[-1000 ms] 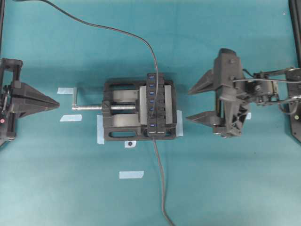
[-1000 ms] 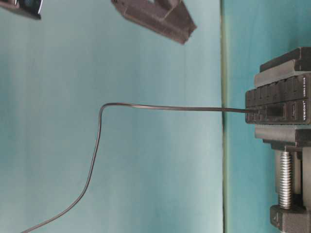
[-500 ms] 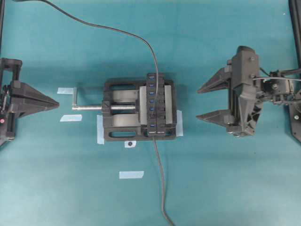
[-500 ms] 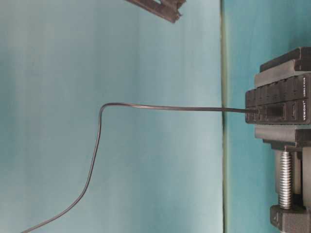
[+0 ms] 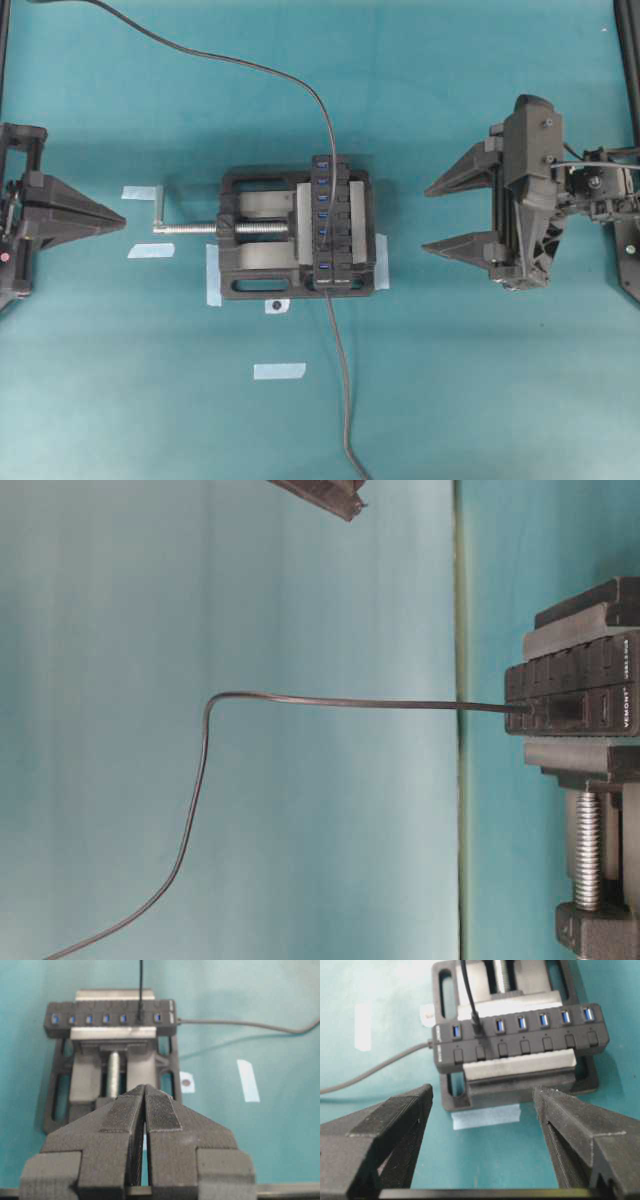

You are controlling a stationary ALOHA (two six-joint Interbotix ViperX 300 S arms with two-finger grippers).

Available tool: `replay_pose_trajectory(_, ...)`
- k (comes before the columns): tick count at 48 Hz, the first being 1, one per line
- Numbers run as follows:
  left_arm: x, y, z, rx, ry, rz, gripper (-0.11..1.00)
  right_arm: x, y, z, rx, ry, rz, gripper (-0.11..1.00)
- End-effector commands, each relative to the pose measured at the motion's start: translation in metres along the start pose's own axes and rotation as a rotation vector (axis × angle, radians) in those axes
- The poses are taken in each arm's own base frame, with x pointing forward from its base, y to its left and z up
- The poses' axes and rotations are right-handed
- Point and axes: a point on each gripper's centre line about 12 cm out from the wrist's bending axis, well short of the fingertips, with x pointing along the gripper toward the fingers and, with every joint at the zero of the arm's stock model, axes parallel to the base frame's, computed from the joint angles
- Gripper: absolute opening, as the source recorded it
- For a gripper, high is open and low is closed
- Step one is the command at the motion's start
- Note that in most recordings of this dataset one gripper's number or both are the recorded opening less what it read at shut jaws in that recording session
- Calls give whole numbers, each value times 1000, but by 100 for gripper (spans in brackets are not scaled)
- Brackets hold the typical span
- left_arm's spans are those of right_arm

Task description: Insert the USB into the second port from the front of the fixed hub.

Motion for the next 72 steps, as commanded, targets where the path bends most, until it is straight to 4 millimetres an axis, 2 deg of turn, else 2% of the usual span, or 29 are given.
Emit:
replay_pose_trajectory(1, 0, 1, 7, 0, -20, 3, 0, -3, 2, 8, -5, -40, 9, 84)
replay_pose_trajectory(19, 0, 1, 8, 0, -23, 3, 0, 3, 2, 7, -2, -95, 25, 84)
replay_pose_trajectory(72, 1, 1, 6, 2, -11, 3, 0, 17, 2, -1, -5, -67, 24, 84)
